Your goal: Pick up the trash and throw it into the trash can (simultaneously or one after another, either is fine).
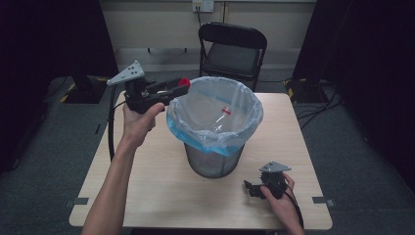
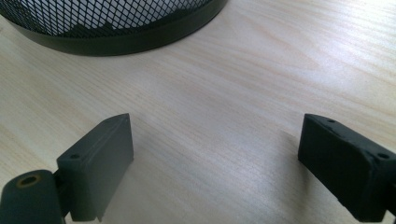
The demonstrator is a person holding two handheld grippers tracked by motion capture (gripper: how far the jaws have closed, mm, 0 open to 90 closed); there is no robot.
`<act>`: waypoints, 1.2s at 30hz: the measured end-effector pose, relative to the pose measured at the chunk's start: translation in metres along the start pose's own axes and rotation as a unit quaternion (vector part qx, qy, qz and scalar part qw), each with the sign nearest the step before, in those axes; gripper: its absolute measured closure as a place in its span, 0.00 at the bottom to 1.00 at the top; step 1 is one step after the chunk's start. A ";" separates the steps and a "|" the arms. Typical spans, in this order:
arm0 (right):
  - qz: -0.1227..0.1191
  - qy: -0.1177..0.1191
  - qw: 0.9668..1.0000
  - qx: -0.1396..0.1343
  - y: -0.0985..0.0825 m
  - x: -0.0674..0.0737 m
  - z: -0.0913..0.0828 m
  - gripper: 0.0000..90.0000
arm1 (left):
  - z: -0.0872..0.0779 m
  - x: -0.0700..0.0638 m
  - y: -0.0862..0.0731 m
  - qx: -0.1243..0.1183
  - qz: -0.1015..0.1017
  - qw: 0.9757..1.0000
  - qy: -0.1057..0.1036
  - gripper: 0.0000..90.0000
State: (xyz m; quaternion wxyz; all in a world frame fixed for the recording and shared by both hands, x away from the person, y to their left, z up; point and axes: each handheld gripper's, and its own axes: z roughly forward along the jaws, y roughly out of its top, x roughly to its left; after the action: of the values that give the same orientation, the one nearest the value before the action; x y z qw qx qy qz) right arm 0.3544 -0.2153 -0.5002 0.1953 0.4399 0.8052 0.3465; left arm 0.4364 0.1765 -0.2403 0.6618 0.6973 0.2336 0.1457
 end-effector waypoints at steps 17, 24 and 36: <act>0.000 0.000 1.000 0.000 0.000 0.000 0.000 0.11 | 0.035 -0.018 0.008 0.052 0.011 0.997 -0.050 0.65; 0.000 0.000 1.000 0.000 0.000 0.000 0.000 0.11 | 0.042 -0.022 0.005 0.067 0.012 0.996 -0.056 0.62; 0.000 0.000 1.000 0.000 0.000 0.000 0.000 0.11 | 0.040 -0.017 -0.002 0.070 0.015 0.997 -0.021 0.29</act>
State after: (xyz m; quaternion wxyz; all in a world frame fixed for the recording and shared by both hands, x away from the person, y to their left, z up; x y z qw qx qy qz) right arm 0.3544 -0.2153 -0.5002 0.1954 0.4398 0.8052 0.3465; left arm 0.4423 0.1335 -0.2436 0.6143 0.7480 0.2187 0.1237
